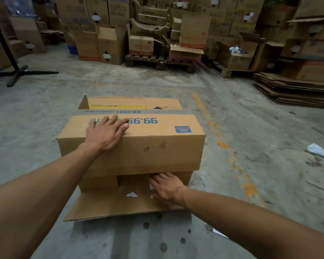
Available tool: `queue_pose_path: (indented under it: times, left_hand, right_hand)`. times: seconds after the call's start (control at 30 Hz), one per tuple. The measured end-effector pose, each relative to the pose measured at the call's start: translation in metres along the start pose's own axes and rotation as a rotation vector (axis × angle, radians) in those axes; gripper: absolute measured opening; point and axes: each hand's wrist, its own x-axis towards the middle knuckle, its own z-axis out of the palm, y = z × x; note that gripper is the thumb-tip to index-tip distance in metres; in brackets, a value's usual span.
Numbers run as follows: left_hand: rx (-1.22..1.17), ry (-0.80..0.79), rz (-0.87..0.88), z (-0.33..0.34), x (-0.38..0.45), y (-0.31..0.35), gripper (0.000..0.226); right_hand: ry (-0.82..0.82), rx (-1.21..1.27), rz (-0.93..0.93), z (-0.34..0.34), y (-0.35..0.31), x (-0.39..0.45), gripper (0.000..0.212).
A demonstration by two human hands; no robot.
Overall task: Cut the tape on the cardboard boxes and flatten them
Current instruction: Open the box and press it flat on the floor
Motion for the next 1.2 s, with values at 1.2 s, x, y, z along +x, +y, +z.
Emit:
queue_pose_path:
  times: [1.2]
  left_hand:
    - [-0.081, 0.205, 0.114, -0.046, -0.015, 0.009, 0.074]
  right_hand:
    - [0.274, -0.333, -0.22, -0.007, -0.003, -0.047, 0.04]
